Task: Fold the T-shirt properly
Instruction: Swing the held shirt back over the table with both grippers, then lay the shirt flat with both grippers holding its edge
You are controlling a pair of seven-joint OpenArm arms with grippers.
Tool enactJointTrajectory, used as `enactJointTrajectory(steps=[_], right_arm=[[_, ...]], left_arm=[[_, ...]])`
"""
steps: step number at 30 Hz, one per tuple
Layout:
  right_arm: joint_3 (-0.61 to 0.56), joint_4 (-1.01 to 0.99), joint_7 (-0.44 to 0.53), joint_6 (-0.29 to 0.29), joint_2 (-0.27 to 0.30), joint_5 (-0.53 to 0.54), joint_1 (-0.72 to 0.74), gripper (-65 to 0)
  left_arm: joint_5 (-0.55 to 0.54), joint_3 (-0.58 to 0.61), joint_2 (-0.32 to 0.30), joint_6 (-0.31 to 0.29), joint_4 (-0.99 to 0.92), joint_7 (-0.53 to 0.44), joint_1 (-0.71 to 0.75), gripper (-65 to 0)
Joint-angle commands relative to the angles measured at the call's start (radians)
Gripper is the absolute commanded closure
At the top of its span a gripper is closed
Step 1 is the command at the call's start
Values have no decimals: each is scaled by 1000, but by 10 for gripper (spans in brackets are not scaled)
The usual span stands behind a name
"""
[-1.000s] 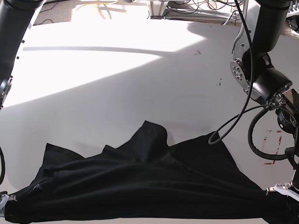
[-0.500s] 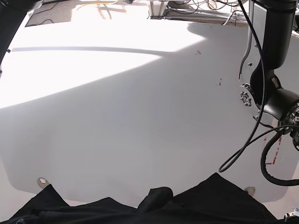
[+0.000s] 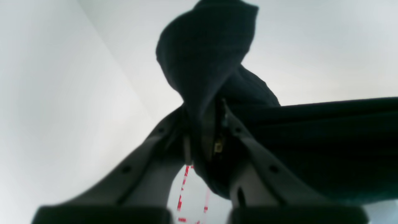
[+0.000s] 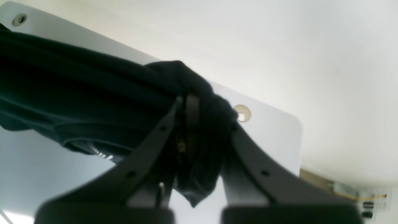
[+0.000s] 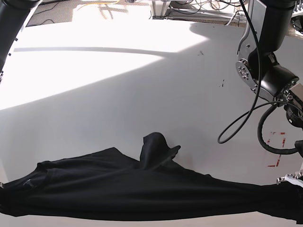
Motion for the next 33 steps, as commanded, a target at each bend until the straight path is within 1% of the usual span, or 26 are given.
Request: enactJointTrajectory(steps=[1, 4, 5, 6, 7, 10, 11, 12, 14, 18, 21, 25, 28, 31, 33], right_arm=[[95, 64, 0, 0, 32, -30, -111, 0], [215, 136, -23, 0, 15, -30, -265, 0], [255, 163, -29, 0, -3, -30, -325, 0], [276, 177, -32, 0, -11, -30, -348, 0], [335, 217, -41, 0, -32, -30, -420, 0], [436, 291, -64, 0, -71, -30, -558, 0], [453, 303, -66, 0, -78, -30, -582, 0], [490, 332, -72, 0, -100, -30, -644, 0], [528, 367, -72, 0, -132, -30, -722, 0], [591, 432, -72, 0, -183, -30, -868, 0], [617, 466, -72, 1, -224, -30, -955, 0], [638, 498, -72, 1, -272, -30, -1052, 0], [651, 515, -67, 1, -302, -30, -1124, 0], [652, 522, -67, 21, -329, -30, -1168, 0], [654, 533, -67, 22, -347, -35, -1196, 0]], left_arm=[[9, -1, -11, 9, 49, -28, 33, 0], [-40, -10, 6, 9, 80, -28, 126, 0], [-56, -21, 9, 9, 89, -28, 159, 0], [-62, -27, 10, 9, 94, -28, 178, 0], [-80, -42, 18, 9, 103, -28, 222, 0], [-113, -70, 38, 9, 114, -28, 314, 0], [-119, -75, 43, 9, 115, -28, 330, 0], [-131, -84, 53, 9, 118, -28, 371, 0], [-148, -99, 59, 9, 128, -26, 434, 0], [-211, -133, 59, 9, 132, -26, 552, 0], [-266, -165, 58, 9, 131, -28, 630, 0], [-321, -200, 56, 9, 128, -28, 736, 0], [-350, -213, 33, 9, 126, -28, 811, 0], [-372, -216, 23, 9, 124, -29, 870, 0], [-389, -219, 21, 9, 124, -29, 913, 0]])
